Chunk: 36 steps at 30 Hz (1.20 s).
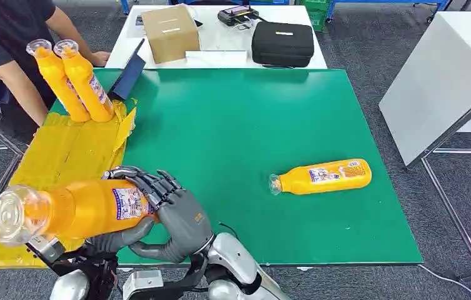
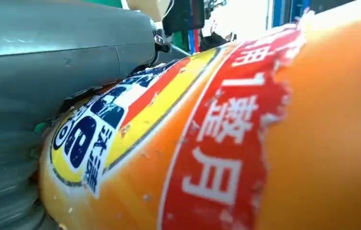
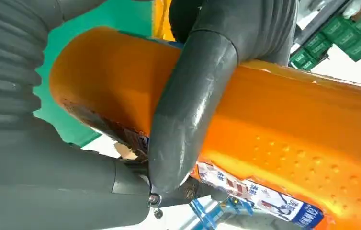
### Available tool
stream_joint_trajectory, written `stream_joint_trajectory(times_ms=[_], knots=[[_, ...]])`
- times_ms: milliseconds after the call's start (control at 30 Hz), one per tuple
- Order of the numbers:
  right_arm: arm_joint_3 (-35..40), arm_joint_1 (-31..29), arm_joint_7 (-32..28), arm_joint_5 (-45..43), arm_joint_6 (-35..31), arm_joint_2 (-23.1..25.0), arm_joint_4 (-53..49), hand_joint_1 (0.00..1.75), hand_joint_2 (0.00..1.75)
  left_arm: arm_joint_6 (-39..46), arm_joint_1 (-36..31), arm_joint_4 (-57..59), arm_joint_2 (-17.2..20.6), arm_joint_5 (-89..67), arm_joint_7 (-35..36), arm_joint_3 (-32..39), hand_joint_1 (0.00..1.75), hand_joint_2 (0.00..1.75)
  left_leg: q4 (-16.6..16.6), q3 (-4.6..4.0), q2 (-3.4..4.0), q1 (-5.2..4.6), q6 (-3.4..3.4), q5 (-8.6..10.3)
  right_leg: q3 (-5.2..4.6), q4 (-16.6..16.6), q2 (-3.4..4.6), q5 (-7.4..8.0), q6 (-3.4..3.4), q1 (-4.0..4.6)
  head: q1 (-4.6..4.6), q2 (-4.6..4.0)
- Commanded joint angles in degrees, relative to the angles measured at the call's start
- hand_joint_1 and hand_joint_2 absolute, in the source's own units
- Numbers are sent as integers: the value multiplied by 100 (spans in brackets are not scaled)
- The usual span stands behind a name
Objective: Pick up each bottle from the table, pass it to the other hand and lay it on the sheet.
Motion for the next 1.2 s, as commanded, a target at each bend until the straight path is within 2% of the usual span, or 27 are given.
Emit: stream_joint_trajectory(times_ms=[33, 167, 267, 333, 433, 633, 900, 1000, 1067, 1133, 1200], knots=[[-285, 336, 50, -81, 33, -490, -737, 0, 175, 678, -775, 639, -34, -657, -83, 1174, 175, 175, -2, 22, -30, 10, -8, -8, 35, -7, -14, -14, -8, 7, -2, 0], [-341, 689, 88, 88, 73, -491, -1104, 0, 175, 623, -722, 774, -53, -964, -376, 1714, 175, 175, -7, 26, -16, 6, -7, -7, 33, -10, -2, -11, -7, 4, 2, 0], [-338, 696, 90, 92, 67, -495, -1112, 0, 175, 655, -723, 780, -58, -1061, -403, 1734, 175, 175, -6, 24, 1, 8, -8, -10, 29, -9, 15, -6, -9, 7, -2, 0], [-347, 694, 83, 86, 60, -502, -1091, 0, 175, 661, -721, 771, -78, -1083, -407, 1715, 175, 175, -4, 31, -27, 8, -7, -13, 40, -9, -9, -14, -13, 6, 4, 0], [-376, 684, 82, 92, 33, -499, -1060, 0, 175, 809, -760, 809, -122, -1311, -397, 1777, 175, 175, -4, 29, -13, 7, -7, -12, 34, -9, 5, -13, -12, 4, 0, 0], [-422, 713, 42, 112, 50, -525, -1005, 0, 175, 981, -906, 1141, -70, -1612, -554, 2152, 175, 175, -6, 31, -11, 9, -10, -11, 37, -10, 8, -11, -14, 6, 2, 0], [-449, 739, 21, 140, 50, -560, -1056, 0, 175, 1252, -920, 1190, -4, -2131, -594, 2173, 175, 175, -4, 19, -10, 7, -6, -7, 25, -7, 3, -7, -9, 5, 2, 0], [-516, 795, 7, 175, 37, -660, -1201, 0, 175, 2996, -944, 1466, 261, -4617, -479, 2015, 175, 175, -5, 17, -13, 5, -6, -5, 24, -8, -1, -6, -9, 4, 2, 0], [-581, 818, -18, 126, 37, -820, -1317, 0, 175, 4365, -865, 1911, 504, -7026, 170, 1951, 175, 175, -9, 28, -15, 4, -8, -7, 34, -10, 1, -10, -11, 2, 0, 0], [-690, 838, -72, -19, 30, -1007, -1498, 0, 175, 4934, -726, 2392, 644, -8161, 766, 1966, 175, 175, -14, 25, -8, -2, -4, -2, 27, -11, 3, -4, -8, -4, 0, 0], [-822, 866, -81, -138, 57, -1128, -1658, 0, 175, 4934, -577, 2607, 725, -8408, 904, 1921, 175, 175, -17, 34, -5, -1, -6, -5, 37, -15, 9, -5, -10, -3, 0, 0]])
